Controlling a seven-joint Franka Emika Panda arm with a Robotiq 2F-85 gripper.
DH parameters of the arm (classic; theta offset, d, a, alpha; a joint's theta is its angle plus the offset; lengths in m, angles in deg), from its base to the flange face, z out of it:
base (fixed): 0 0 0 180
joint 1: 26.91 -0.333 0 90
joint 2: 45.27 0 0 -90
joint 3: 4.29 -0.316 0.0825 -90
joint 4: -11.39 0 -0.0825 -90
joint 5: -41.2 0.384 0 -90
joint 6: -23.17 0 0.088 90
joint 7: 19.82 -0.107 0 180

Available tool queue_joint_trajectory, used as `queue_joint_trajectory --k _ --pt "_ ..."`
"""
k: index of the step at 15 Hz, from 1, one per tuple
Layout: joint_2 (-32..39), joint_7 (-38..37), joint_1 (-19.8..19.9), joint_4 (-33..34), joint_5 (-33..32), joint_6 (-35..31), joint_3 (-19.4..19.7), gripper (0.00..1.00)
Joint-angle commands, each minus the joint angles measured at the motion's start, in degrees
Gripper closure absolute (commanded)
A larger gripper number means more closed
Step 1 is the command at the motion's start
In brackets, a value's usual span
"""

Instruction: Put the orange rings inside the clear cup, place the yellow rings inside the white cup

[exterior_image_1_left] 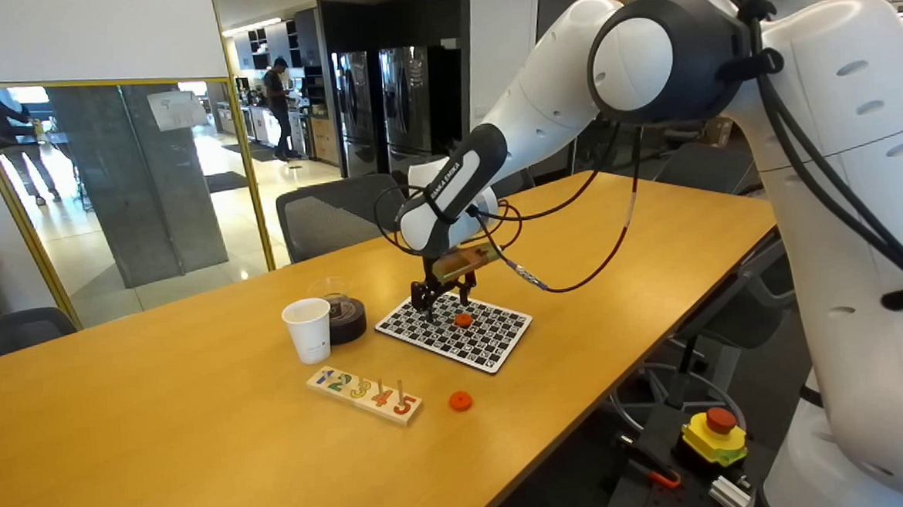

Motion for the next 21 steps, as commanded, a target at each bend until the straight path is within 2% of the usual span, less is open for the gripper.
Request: queue_joint_trajectory --k 1,5,16,17,18,21 --pt "-4.18 -2.2 0.55 -5.66 1.48 -1.32 0.46 0.0" --pt "-5.55 -3.32 1.3 -8.5 2.6 -2.05 0.53 0.0" --pt "-5.17 -4.7 1.08 -11.33 4.14 -10.8 0.92 0.0" --pt "-5.22 -4.82 1.07 -11.6 4.16 -11.48 0.94 0.25" --pt "-5.28 -4.83 1.08 -11.82 4.17 -12.0 0.96 0.27" --pt "-5.78 -5.48 0.92 -12.31 4.03 -12.76 1.34 0.51"
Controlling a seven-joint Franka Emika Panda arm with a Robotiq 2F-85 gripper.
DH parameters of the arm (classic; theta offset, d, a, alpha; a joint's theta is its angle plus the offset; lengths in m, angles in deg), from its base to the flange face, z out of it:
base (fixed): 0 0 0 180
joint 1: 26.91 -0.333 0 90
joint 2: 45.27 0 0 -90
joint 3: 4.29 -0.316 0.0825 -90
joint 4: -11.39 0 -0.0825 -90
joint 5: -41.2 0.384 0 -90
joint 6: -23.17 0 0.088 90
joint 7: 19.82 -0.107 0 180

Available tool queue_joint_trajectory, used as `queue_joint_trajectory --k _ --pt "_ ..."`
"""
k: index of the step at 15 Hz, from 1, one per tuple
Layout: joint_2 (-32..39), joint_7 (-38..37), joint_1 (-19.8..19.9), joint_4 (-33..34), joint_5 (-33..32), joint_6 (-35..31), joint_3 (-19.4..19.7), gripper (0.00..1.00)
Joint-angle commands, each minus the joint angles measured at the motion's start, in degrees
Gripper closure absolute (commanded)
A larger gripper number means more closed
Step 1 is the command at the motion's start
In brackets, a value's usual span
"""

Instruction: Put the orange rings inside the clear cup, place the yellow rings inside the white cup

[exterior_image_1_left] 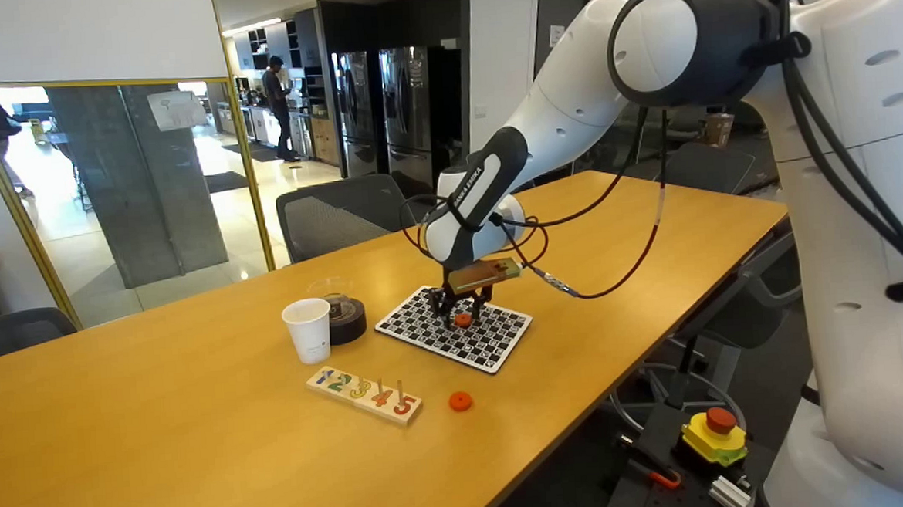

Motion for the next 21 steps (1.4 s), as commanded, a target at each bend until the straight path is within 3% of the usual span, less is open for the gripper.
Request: queue_joint_trajectory --k 1,4,12,21 --pt "-2.34 -1.16 -0.64 -2.32 0.57 -2.07 0.76 0.58" --pt "-2.73 -1.54 -0.88 -2.1 0.19 -1.54 1.02 0.8" --pt "-2.13 2.38 -1.94 6.05 -0.89 0.03 -0.78 0.79" --pt "2.58 16.11 -1.14 21.53 2.64 2.92 -8.89 0.79"
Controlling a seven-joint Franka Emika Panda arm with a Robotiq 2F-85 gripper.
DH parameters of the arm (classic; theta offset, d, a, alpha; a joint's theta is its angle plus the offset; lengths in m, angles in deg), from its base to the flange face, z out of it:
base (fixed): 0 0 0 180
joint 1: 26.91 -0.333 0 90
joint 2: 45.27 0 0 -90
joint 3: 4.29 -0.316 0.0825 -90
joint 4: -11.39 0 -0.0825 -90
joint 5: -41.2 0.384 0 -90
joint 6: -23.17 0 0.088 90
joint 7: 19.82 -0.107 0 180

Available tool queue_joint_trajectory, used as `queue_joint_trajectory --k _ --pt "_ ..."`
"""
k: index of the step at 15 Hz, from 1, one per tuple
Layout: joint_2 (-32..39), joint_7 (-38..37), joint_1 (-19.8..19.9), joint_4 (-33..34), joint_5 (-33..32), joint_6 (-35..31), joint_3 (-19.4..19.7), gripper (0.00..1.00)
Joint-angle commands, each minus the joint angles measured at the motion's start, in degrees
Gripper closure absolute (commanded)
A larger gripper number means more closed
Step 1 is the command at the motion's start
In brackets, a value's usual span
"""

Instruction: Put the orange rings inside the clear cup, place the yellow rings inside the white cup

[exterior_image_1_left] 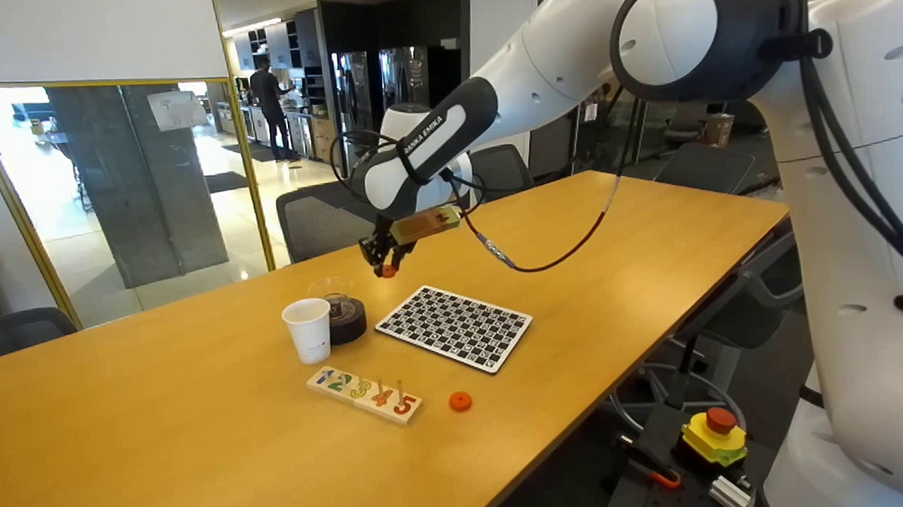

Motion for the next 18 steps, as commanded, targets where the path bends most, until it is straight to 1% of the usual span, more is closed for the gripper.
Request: queue_joint_trajectory --k 1,8,18 --pt "3.48 6.62 0.83 7.36 2.45 2.51 -3.1 0.79" --pt "9.05 13.68 0.97 16.87 3.76 6.84 -6.49 0.79" --pt "17.45 17.6 1.28 29.74 4.41 15.43 -7.32 0.79"
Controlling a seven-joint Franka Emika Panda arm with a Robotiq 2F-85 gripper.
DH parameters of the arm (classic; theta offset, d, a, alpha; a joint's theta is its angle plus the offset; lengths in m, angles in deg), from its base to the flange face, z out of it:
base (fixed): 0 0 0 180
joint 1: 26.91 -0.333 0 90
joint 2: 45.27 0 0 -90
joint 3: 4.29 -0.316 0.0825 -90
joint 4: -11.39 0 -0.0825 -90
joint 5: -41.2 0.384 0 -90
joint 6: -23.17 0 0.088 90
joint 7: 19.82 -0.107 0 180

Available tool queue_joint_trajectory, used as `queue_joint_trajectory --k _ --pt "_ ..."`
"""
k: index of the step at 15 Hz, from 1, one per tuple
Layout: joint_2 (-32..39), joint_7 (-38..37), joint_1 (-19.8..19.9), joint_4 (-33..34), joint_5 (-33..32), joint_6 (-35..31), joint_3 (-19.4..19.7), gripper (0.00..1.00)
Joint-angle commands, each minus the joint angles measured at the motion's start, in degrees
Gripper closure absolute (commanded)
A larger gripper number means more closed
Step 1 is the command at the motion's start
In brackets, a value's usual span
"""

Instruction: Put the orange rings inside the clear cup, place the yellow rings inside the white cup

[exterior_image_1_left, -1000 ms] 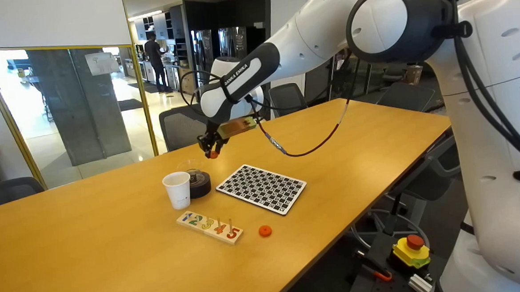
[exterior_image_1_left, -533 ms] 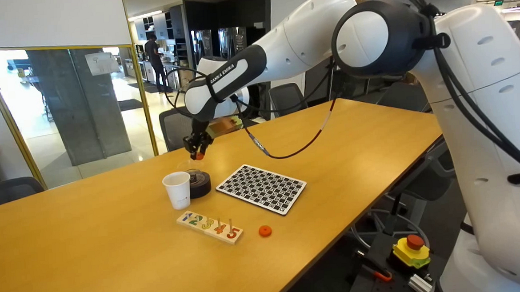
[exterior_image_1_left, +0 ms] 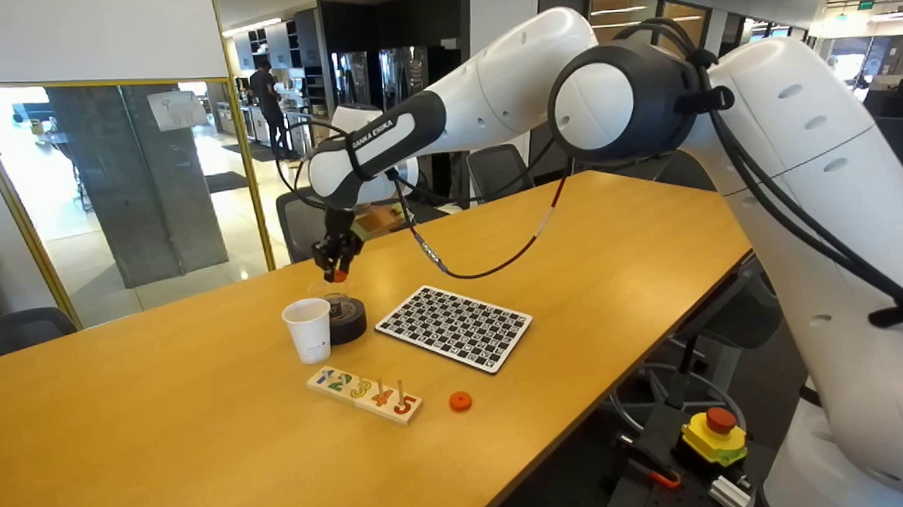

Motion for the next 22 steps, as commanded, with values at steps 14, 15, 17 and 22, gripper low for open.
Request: queue_joint_trajectory --k 14,15,17,22 --pt "6.57 1.1 -0.05 12.29 0.17 9.83 0.24 0.0" --pt "5.74 0.68 -0.1 11.22 -0.14 10.02 0.65 0.0" --pt "4.4 -0.15 -0.09 9.32 -0.6 10.5 1.48 0.0" --pt "-1.22 -3.27 -0.44 -0.11 -1.85 8.7 4.26 0.0"
